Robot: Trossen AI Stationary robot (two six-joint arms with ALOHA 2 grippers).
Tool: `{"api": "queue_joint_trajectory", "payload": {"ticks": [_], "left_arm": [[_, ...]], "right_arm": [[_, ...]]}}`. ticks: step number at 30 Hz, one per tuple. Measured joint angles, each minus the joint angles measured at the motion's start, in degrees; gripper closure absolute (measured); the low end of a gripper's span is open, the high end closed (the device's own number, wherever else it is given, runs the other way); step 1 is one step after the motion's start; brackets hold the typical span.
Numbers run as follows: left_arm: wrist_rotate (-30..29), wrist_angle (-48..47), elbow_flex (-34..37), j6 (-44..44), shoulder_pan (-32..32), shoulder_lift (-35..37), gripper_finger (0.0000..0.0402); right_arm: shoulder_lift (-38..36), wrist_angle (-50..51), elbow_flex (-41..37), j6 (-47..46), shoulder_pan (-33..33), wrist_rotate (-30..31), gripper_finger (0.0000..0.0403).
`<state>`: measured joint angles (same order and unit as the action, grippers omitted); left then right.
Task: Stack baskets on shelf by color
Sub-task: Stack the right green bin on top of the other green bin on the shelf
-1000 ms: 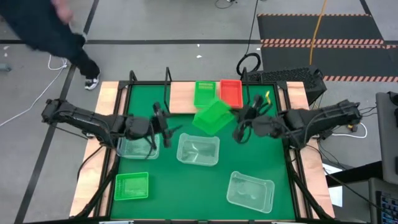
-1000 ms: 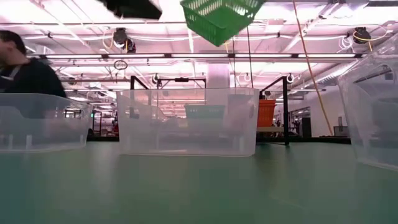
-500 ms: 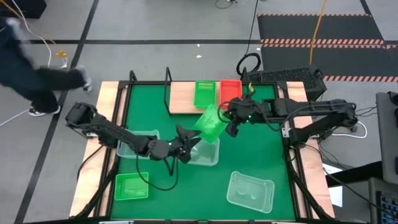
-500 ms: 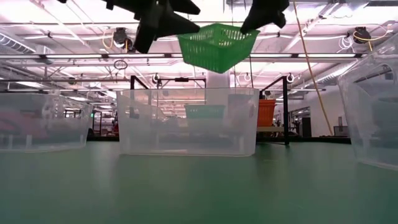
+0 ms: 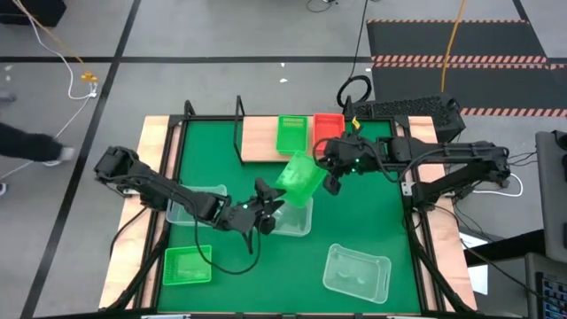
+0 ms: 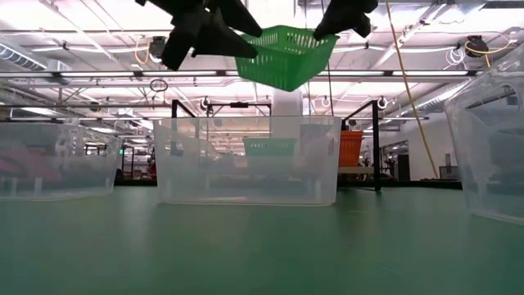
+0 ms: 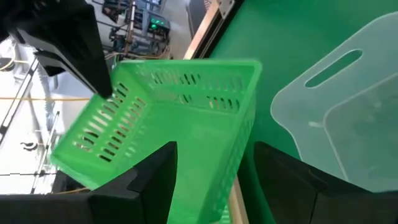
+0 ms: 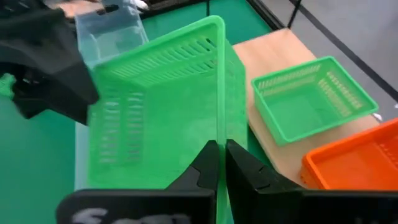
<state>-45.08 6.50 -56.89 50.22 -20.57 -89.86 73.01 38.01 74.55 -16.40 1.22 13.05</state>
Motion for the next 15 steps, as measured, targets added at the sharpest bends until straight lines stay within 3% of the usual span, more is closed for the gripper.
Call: {"api": "queue_joint_trajectory", "payload": {"ticks": [11,15], "left_arm": [[0.4,-4.3,-0.1,-2.8,1.3,0.0,0.0191],[0.8,-5.1,-0.1,-3.9,1.9,0.0,0.0237]], "right_arm": [[0.0,-1.6,0.0,1.3,-0.1,-5.0,0.0397],[0.0,-1.7,0.0,2.2,-0.1,-5.6,0.0398]]}}
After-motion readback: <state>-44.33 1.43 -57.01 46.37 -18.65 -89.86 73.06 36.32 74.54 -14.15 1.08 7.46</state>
